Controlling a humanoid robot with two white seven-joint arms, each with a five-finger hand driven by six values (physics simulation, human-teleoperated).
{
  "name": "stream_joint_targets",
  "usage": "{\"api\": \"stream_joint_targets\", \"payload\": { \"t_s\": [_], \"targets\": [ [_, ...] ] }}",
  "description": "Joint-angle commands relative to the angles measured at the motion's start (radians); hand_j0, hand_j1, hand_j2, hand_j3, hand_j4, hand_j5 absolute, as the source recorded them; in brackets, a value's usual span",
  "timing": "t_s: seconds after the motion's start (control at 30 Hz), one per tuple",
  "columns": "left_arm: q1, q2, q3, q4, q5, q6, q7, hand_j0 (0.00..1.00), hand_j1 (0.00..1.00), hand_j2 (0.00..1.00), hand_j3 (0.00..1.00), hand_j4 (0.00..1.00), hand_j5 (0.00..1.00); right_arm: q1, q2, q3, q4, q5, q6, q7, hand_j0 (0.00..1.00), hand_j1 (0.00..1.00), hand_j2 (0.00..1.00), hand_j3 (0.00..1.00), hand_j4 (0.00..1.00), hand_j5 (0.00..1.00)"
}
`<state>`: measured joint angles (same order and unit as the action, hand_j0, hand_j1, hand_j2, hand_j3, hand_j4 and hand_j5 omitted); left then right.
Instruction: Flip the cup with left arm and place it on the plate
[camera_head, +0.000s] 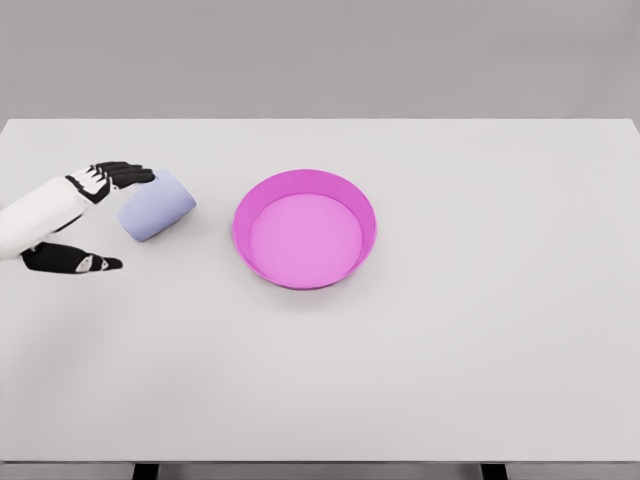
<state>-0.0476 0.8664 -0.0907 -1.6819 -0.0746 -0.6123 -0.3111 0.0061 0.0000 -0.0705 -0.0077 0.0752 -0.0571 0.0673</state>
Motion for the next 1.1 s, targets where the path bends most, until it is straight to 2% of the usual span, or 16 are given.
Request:
{"api": "stream_joint_targets", "payload": {
  "t_s": [0.0, 0.07, 0.17, 0.2, 0.3, 0.4, 0.53, 0.63, 0.67, 0.7, 0.73, 0.77, 0.83, 0.87, 1.07],
  "targets": [
    [0.0, -0.006, 0.016, 0.001, 0.027, 0.001, 0.0, 1.0, 1.0, 1.0, 1.0, 1.0, 1.0, 0.0, 0.0, 0.0, 0.0, 0.0, 0.0, 0.0, 1.0, 1.0, 1.0, 1.0, 1.0, 1.0],
    [0.003, -0.009, 0.009, -0.076, 0.026, 0.001, 0.0, 1.0, 1.0, 1.0, 1.0, 1.0, 1.0, 0.0, 0.0, 0.0, 0.0, 0.0, 0.0, 0.0, 1.0, 1.0, 1.0, 1.0, 1.0, 1.0],
    [-0.006, -0.009, 0.006, -0.082, 0.026, 0.001, 0.0, 1.0, 1.0, 1.0, 1.0, 1.0, 1.0, 0.0, 0.0, 0.0, 0.0, 0.0, 0.0, 0.0, 1.0, 1.0, 1.0, 1.0, 1.0, 1.0],
    [-0.008, -0.009, 0.006, -0.082, 0.024, 0.058, 0.0, 1.0, 1.0, 1.0, 1.0, 1.0, 1.0, 0.0, 0.0, 0.0, 0.0, 0.0, -0.001, 0.0, 1.0, 1.0, 1.0, 1.0, 1.0, 1.0],
    [-0.058, 0.0, 0.006, -0.081, 0.024, 0.118, 0.0, 1.0, 1.0, 1.0, 1.0, 1.0, 1.0, 0.0, 0.0, 0.0, 0.0, 0.0, 0.0, 0.0, 1.0, 1.0, 1.0, 1.0, 1.0, 1.0],
    [-0.071, 0.002, 0.005, -0.081, 0.024, 0.147, 0.0, 1.0, 1.0, 1.0, 1.0, 1.0, 1.0, -0.002, 0.0, 0.0, 0.0, 0.0, 0.0, 0.0, 1.0, 1.0, 1.0, 1.0, 1.0, 1.0],
    [-0.123, -0.056, -0.053, -0.081, 0.021, 0.324, 0.001, 1.0, 1.0, 1.0, 1.0, 1.0, 1.0, -0.002, 0.0, 0.0, 0.0, 0.0, 0.0, 0.0, 1.0, 1.0, 1.0, 1.0, 1.0, 1.0],
    [-0.141, -0.081, -0.089, -0.082, 0.035, 0.62, -0.003, 1.0, 1.0, 1.0, 1.0, 1.0, 1.0, -0.002, 0.0, 0.0, 0.0, 0.0, 0.0, 0.0, 1.0, 1.0, 1.0, 1.0, 1.0, 1.0],
    [-0.156, -0.098, -0.098, -0.081, 0.084, 0.681, -0.028, 1.0, 1.0, 1.0, 1.0, 1.0, 1.0, 0.0, 0.0, 0.0, 0.0, 0.0, 0.0, 0.0, 1.0, 1.0, 1.0, 1.0, 1.0, 1.0],
    [-0.164, -0.11, -0.099, -0.081, 0.171, 0.745, -0.06, 1.0, 1.0, 1.0, 1.0, 1.0, 1.0, 0.0, 0.0, 0.0, 0.0, 0.0, 0.0, 0.0, 1.0, 1.0, 1.0, 1.0, 1.0, 1.0],
    [-0.166, -0.112, -0.099, -0.081, 0.214, 0.772, -0.074, 1.0, 1.0, 1.0, 1.0, 1.0, 1.0, 0.0, 0.0, 0.0, 0.0, 0.0, 0.0, 0.0, 1.0, 1.0, 1.0, 1.0, 1.0, 1.0],
    [-0.166, -0.116, -0.099, -0.081, 0.282, 0.804, -0.078, 1.0, 1.0, 1.0, 1.0, 1.0, 1.0, 0.0, 0.0, 0.0, 0.0, 0.0, 0.0, 0.0, 1.0, 1.0, 1.0, 1.0, 1.0, 1.0],
    [-0.172, -0.135, -0.099, -0.081, 0.36, 0.839, -0.08, 1.0, 1.0, 1.0, 1.0, 1.0, 1.0, 0.0, 0.0, 0.0, 0.0, 0.0, 0.0, 0.0, 1.0, 1.0, 1.0, 1.0, 1.0, 1.0],
    [-0.179, -0.148, -0.099, -0.081, 0.378, 0.861, -0.08, 1.0, 1.0, 1.0, 1.0, 1.0, 1.0, 0.0, 0.0, 0.0, 0.0, 0.0, 0.0, 0.0, 1.0, 1.0, 1.0, 1.0, 1.0, 1.0],
    [-0.221, -0.161, -0.101, -0.055, 0.36, 1.06, -0.074, 1.0, 1.0, 1.0, 1.0, 1.0, 1.0, 0.0, 0.0, 0.0, 0.0, 0.0, 0.0, 0.0, 1.0, 1.0, 1.0, 1.0, 1.0, 1.0]
  ]
}}
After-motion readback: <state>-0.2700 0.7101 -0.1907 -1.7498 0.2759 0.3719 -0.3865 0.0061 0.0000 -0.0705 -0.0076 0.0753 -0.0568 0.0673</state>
